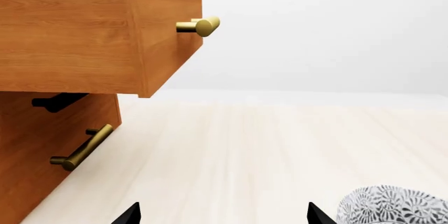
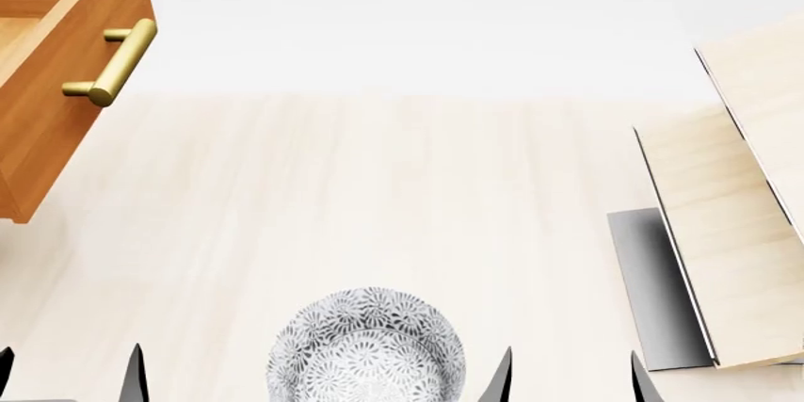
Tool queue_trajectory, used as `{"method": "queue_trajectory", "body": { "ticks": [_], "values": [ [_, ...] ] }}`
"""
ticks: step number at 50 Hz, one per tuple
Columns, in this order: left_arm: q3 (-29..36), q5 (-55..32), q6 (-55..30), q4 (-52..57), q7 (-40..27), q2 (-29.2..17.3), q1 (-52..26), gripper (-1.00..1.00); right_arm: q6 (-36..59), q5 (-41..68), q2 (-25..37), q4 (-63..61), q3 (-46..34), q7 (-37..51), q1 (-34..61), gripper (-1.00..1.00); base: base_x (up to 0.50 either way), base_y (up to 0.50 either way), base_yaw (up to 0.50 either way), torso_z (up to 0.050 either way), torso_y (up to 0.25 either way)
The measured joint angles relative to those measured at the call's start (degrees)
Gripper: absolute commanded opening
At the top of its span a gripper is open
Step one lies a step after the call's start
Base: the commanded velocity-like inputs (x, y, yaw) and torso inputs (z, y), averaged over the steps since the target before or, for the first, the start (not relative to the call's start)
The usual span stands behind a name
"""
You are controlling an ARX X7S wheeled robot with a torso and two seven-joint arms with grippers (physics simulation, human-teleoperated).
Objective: Close the top drawer of the cabinet.
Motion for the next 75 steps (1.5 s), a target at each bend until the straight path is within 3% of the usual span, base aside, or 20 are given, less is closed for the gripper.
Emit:
{"method": "queue_trajectory", "body": {
  "ticks": [12,67,75],
  "values": [
    [0.3,-0.1,0.3,-0.3,-0.2,-0.2,-0.1,1.0,-0.3,0.2,0.2,0.3,-0.2,0.3,0.1,1.0,0.43,-0.01,0.0,0.0,0.001],
    [1.3,-1.3,0.8,-1.3,-1.1,-1.2,-0.6,1.0,-1.3,1.1,1.1,0.7,-1.1,1.3,0.1,1.0,0.05,0.04,0.0,0.0,0.0],
    [1.4,-1.4,0.9,-1.5,-1.2,-1.4,-0.7,1.0,-1.7,0.7,1.3,1.1,-1.5,1.6,0.3,1.0,0.38,0.0,0.0,0.0,0.0]
  ]
}}
